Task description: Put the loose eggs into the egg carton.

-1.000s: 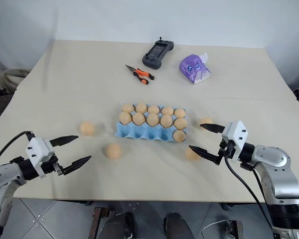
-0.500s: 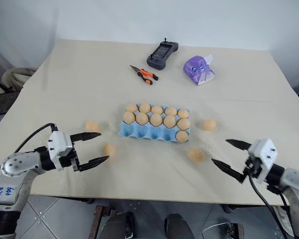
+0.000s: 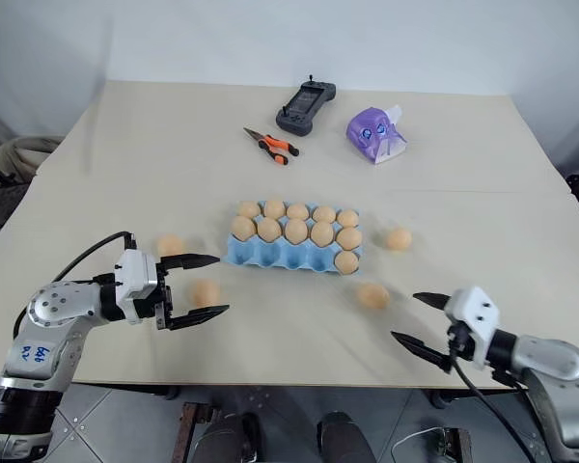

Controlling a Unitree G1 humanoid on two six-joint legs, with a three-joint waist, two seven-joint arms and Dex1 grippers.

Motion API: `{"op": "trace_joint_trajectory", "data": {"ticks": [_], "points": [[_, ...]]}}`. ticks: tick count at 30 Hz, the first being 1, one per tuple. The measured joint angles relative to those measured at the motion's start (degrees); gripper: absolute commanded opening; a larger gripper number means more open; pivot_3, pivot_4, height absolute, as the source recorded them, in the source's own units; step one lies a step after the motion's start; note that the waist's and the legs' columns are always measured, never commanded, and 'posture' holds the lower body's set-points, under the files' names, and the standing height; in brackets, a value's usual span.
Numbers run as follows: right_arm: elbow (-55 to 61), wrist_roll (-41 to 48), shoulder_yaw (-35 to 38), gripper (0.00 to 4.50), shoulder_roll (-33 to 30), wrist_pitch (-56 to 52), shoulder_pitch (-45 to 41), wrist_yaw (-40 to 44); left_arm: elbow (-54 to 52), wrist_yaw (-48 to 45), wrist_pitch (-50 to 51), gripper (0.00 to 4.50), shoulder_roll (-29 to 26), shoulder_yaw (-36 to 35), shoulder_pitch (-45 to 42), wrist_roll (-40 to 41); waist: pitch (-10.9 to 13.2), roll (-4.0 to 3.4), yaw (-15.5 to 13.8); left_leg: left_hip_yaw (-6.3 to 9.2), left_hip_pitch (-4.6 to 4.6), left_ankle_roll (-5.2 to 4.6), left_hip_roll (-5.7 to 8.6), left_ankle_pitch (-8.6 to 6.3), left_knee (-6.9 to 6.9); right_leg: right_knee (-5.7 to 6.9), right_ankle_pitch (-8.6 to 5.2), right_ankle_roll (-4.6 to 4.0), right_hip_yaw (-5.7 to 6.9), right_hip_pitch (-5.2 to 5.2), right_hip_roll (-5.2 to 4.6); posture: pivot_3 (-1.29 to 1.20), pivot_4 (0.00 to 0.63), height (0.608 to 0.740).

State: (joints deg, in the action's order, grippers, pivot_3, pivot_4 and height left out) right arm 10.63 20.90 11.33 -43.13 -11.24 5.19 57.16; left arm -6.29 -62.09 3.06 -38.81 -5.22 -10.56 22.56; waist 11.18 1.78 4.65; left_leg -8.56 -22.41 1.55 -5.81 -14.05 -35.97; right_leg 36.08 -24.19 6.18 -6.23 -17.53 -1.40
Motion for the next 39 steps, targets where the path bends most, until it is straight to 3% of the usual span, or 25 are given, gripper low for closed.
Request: {"op": "trace_joint_trajectory", "data": {"ticks": [7,8,10,16,18,28,33,38,39], "points": [[-8.1,-2.5,-5.3,4.50,3.6,0.9,-10.5,-1.4,-0.3,0.9,0.1,4.47,0.0,-1.0,2.8,0.2,0.0,0.00,0.0,0.00,-0.02,-0.02,0.00,-0.01,-0.02,-0.04,0.00,0.00,0.02,0.00,0.02,0.00,0.150,0.740],[-9.3,-2.9,-6.2,4.32,4.3,1.3,-11.4,-1.6,-0.4,1.3,0.1,4.49,0.0,-1.1,2.9,0.2,0.0,0.00,-0.1,0.00,-0.01,-0.02,0.00,-0.01,-0.03,-0.02,0.00,0.00,0.02,0.01,0.01,0.00,0.150,0.740],[-11.3,-3.9,-7.5,3.87,5.4,2.5,-12.5,-1.7,-1.1,2.1,0.3,4.50,0.0,-1.5,3.4,0.2,0.0,0.00,-0.1,0.00,-0.02,-0.03,0.01,-0.01,-0.04,-0.03,0.00,0.00,0.02,0.01,0.00,0.00,0.150,0.740],[-13.8,-4.4,-8.7,1.74,7.3,5.3,-13.4,-1.4,-2.5,3.7,1.1,4.50,0.0,-2.7,4.9,1.0,0.0,0.00,0.0,-0.01,-0.02,-0.07,-0.01,-0.04,-0.10,0.04,0.00,0.00,0.02,0.02,0.01,0.00,0.150,0.740],[-13.3,-4.2,-8.7,1.22,7.5,5.5,-13.4,-1.1,-2.7,4.0,1.3,4.50,0.0,-3.6,5.2,1.5,0.0,0.00,0.0,-0.02,-0.01,-0.07,0.00,-0.04,-0.11,0.06,0.00,0.00,0.01,0.01,0.01,0.00,0.150,0.740],[0.9,2.6,-9.6,1.22,9.0,-5.9,-20.0,-2.0,-4.2,4.9,2.1,4.50,0.1,-3.9,7.1,2.0,0.0,0.00,0.2,0.01,-0.01,-0.06,-0.03,-0.04,-0.09,0.12,0.00,0.00,0.03,-0.01,0.00,0.00,0.150,0.740],[0.1,-0.4,-14.7,1.22,12.1,-8.9,-27.5,-6.3,-4.3,5.1,2.3,4.50,0.3,-3.8,7.0,2.0,0.0,0.00,0.1,0.00,-0.07,-0.05,-0.01,-0.04,-0.06,0.10,0.00,0.00,0.04,-0.10,-0.01,0.00,0.150,0.740],[-4.8,-5.2,-17.2,1.22,12.1,-5.7,-29.1,-6.6,-4.4,5.7,2.6,4.50,0.4,-3.8,7.1,2.0,0.0,0.00,-0.3,-0.02,-0.20,-0.13,0.02,-0.08,-0.10,-0.05,0.00,0.00,0.07,-0.12,-0.04,0.00,0.150,0.740],[-5.7,-5.6,-17.6,1.74,12.1,-5.3,-29.1,-6.5,-4.5,5.8,2.7,4.50,0.4,-3.8,7.1,2.0,0.0,0.00,-0.2,-0.04,-0.21,-0.13,0.02,-0.08,-0.10,-0.05,0.00,0.00,0.06,-0.14,-0.04,0.00,0.150,0.740]]}}
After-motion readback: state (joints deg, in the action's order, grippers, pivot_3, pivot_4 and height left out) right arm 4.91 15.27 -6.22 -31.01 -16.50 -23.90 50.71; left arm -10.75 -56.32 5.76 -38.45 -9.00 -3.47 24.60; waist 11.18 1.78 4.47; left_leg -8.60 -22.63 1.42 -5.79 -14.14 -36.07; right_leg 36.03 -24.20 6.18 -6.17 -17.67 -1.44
